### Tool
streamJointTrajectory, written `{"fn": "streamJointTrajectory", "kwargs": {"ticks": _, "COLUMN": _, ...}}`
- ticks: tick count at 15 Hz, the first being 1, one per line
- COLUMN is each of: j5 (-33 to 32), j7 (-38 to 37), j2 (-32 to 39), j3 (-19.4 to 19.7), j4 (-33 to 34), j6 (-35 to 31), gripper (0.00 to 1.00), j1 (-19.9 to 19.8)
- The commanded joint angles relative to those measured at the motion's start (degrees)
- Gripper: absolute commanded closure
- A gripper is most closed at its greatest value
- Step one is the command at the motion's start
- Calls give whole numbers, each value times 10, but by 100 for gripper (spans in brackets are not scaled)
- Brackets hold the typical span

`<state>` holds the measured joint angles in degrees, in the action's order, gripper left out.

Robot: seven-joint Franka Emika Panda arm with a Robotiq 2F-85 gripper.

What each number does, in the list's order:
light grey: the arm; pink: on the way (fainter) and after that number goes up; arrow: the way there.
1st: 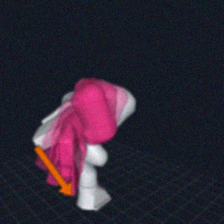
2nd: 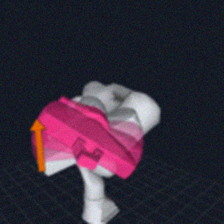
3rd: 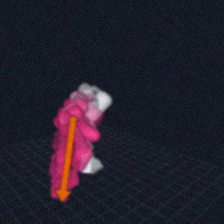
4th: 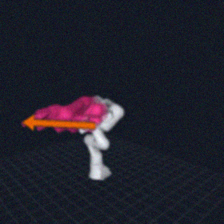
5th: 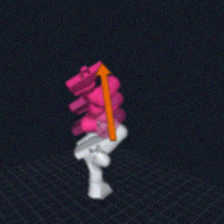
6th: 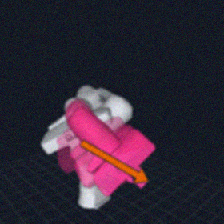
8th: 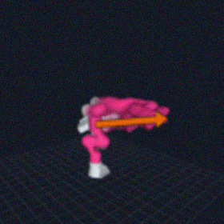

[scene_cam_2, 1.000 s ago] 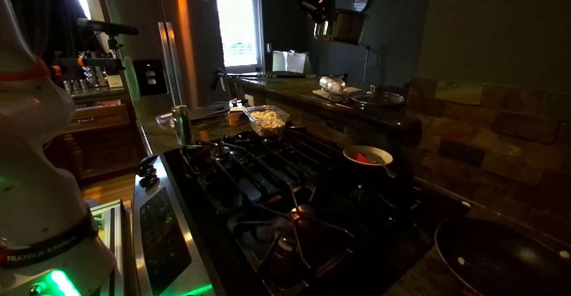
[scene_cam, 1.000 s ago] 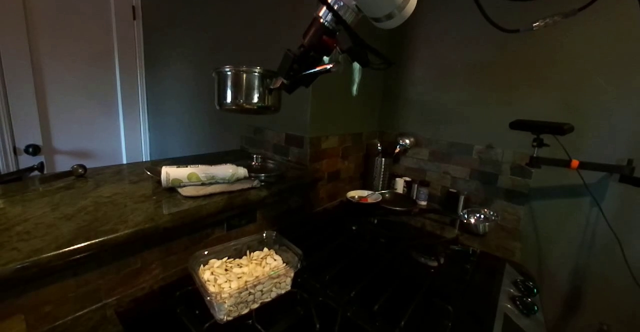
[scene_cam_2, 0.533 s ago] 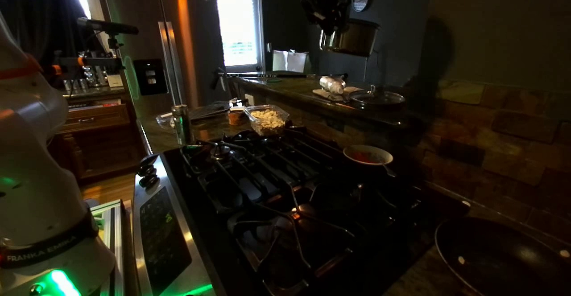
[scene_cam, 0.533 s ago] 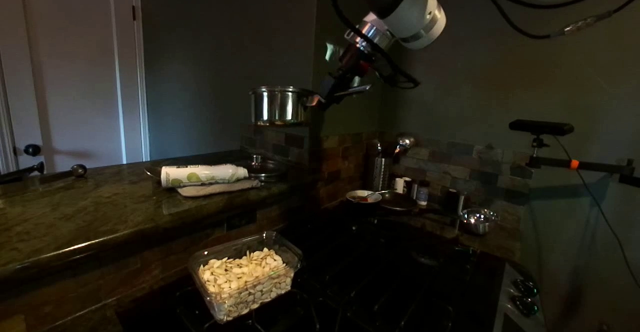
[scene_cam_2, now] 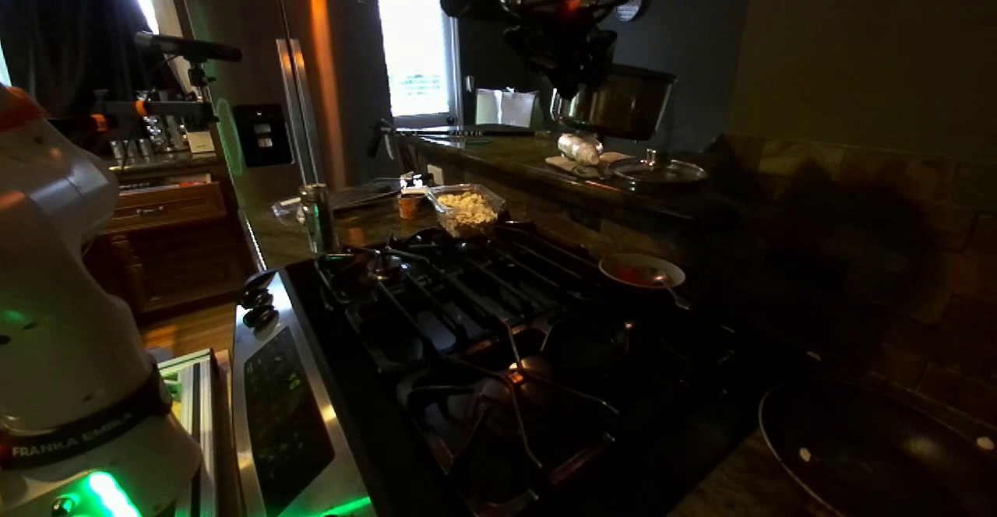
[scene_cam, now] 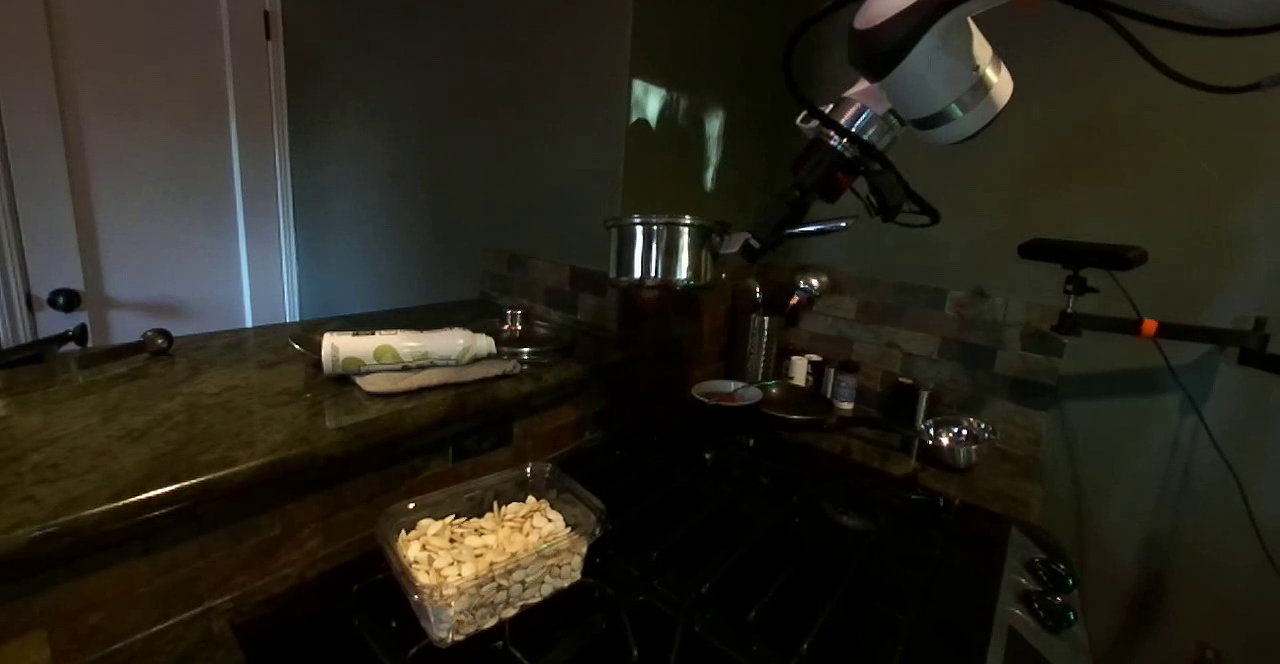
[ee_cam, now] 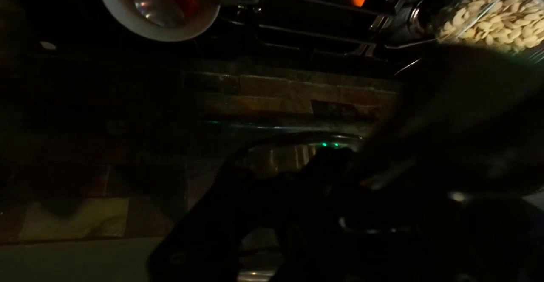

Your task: Pick up the pot, and then place it on the middle part of the stove

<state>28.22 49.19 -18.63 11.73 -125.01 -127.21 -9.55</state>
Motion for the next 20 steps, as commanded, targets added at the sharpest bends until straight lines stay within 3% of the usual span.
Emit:
{"fn": "streamJointTrajectory", "kwargs": {"ticks": 1, "j5": -2, "j7": 4, "j2": -98, "j3": 26, "j4": -62, "j6": 59, "gripper": 98, "j1": 27}}
{"fn": "streamJointTrajectory", "kwargs": {"ticks": 2, "j5": -2, "j7": 8, "j2": -103, "j3": 32, "j4": -57, "j6": 81, "gripper": 98, "j1": 32}}
{"fn": "streamJointTrajectory", "kwargs": {"ticks": 3, "j5": -12, "j7": -6, "j2": -56, "j3": 29, "j4": -37, "j6": 50, "gripper": 90, "j1": 31}}
{"fn": "streamJointTrajectory", "kwargs": {"ticks": 6, "j5": -12, "j7": -5, "j2": -89, "j3": 35, "j4": -48, "j6": 76, "gripper": 90, "j1": 38}}
{"fn": "streamJointTrajectory", "kwargs": {"ticks": 7, "j5": -12, "j7": -5, "j2": -91, "j3": 36, "j4": -49, "j6": 76, "gripper": 98, "j1": 39}}
{"fn": "streamJointTrajectory", "kwargs": {"ticks": 14, "j5": -21, "j7": 40, "j2": -173, "j3": 36, "j4": -203, "j6": -94, "gripper": 98, "j1": 48}}
{"fn": "streamJointTrajectory", "kwargs": {"ticks": 20, "j5": -19, "j7": 53, "j2": -238, "j3": 55, "j4": -308, "j6": -139, "gripper": 98, "j1": 73}}
